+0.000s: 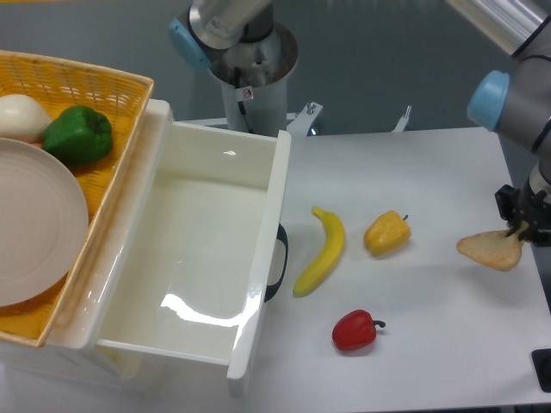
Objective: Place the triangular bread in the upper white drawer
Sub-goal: 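Grip the triangular bread slice and lift it off the table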
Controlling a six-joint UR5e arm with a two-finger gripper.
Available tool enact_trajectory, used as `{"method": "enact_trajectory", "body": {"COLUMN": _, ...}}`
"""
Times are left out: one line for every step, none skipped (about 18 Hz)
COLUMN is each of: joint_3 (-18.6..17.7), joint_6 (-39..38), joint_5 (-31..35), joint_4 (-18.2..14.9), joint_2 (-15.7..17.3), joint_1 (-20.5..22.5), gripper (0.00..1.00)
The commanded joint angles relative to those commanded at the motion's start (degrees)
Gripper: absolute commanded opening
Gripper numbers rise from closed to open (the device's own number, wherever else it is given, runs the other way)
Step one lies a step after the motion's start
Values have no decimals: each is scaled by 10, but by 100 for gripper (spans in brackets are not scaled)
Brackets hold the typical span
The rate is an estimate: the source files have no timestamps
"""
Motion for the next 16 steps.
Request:
{"method": "enact_trajectory", "body": {"joint_3": 0, "joint_6": 0, "joint_5": 3, "joint_4": -1, "joint_2": 0, "joint_1": -1, "gripper": 0}}
{"method": "enact_trajectory", "body": {"joint_3": 1, "joint_6": -2, "joint_5": 5, "joint_4": 0, "joint_2": 1, "joint_1": -4, "gripper": 0}}
{"method": "enact_trajectory", "body": {"joint_3": 0, "joint_6": -3, "joint_5": 9, "joint_4": 0, "joint_2": 1, "joint_1": -7, "gripper": 0}}
{"method": "enact_trajectory", "body": {"joint_3": 2, "joint_6": -5, "joint_5": 11, "joint_4": 0, "joint_2": 2, "joint_1": -11, "gripper": 0}}
{"method": "enact_trajectory", "body": {"joint_3": 3, "joint_6": -10, "joint_5": 11, "joint_4": 0, "joint_2": 3, "joint_1": -12, "gripper": 0}}
{"method": "enact_trajectory", "body": {"joint_3": 3, "joint_6": -13, "joint_5": 11, "joint_4": 0, "joint_2": 4, "joint_1": -14, "gripper": 0}}
{"method": "enact_trajectory", "body": {"joint_3": 2, "joint_6": -13, "joint_5": 11, "joint_4": 0, "joint_2": 6, "joint_1": -17, "gripper": 0}}
{"method": "enact_trajectory", "body": {"joint_3": 2, "joint_6": -13, "joint_5": 10, "joint_4": 0, "joint_2": 10, "joint_1": -20, "gripper": 0}}
{"method": "enact_trajectory", "body": {"joint_3": 1, "joint_6": -13, "joint_5": 8, "joint_4": 0, "joint_2": 14, "joint_1": -22, "gripper": 0}}
{"method": "enact_trajectory", "body": {"joint_3": -1, "joint_6": -13, "joint_5": 4, "joint_4": -1, "joint_2": 18, "joint_1": -22, "gripper": 0}}
{"method": "enact_trajectory", "body": {"joint_3": -4, "joint_6": -13, "joint_5": 4, "joint_4": -1, "joint_2": 25, "joint_1": -23, "gripper": 0}}
{"method": "enact_trajectory", "body": {"joint_3": -9, "joint_6": -16, "joint_5": 3, "joint_4": -2, "joint_2": 32, "joint_1": -25, "gripper": 0}}
{"method": "enact_trajectory", "body": {"joint_3": -17, "joint_6": -22, "joint_5": 3, "joint_4": -3, "joint_2": 40, "joint_1": -25, "gripper": 0}}
{"method": "enact_trajectory", "body": {"joint_3": -25, "joint_6": -34, "joint_5": 3, "joint_4": -4, "joint_2": 48, "joint_1": -25, "gripper": 0}}
{"method": "enact_trajectory", "body": {"joint_3": -30, "joint_6": -46, "joint_5": 3, "joint_4": -6, "joint_2": 55, "joint_1": -26, "gripper": 0}}
{"method": "enact_trajectory", "body": {"joint_3": -34, "joint_6": -58, "joint_5": 2, "joint_4": -10, "joint_2": 63, "joint_1": -29, "gripper": 0}}
